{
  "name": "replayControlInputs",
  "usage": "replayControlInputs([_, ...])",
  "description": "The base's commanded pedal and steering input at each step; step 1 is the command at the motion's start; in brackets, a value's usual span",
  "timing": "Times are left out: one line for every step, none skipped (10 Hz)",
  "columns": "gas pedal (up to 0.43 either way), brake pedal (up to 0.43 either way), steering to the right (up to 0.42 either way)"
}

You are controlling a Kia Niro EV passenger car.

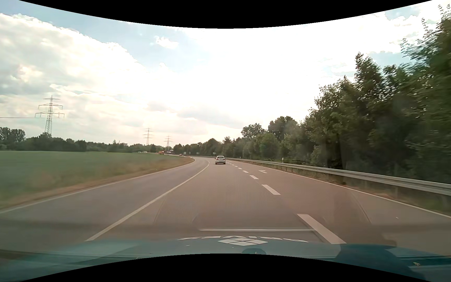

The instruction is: Follow the waypoints while adhering to traffic rules and regulations

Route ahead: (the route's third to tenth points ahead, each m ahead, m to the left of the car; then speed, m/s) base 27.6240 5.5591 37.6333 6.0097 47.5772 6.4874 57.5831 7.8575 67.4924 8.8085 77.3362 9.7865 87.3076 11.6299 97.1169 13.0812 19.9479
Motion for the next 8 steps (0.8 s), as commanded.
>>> replayControlInputs([0.197,0.0,-0.009])
replayControlInputs([0.197,0.0,-0.009])
replayControlInputs([0.197,0.0,-0.01])
replayControlInputs([0.197,0.0,-0.011])
replayControlInputs([0.197,0.0,-0.011])
replayControlInputs([0.197,0.0,-0.011])
replayControlInputs([0.197,0.0,-0.011])
replayControlInputs([0.197,0.0,-0.011])
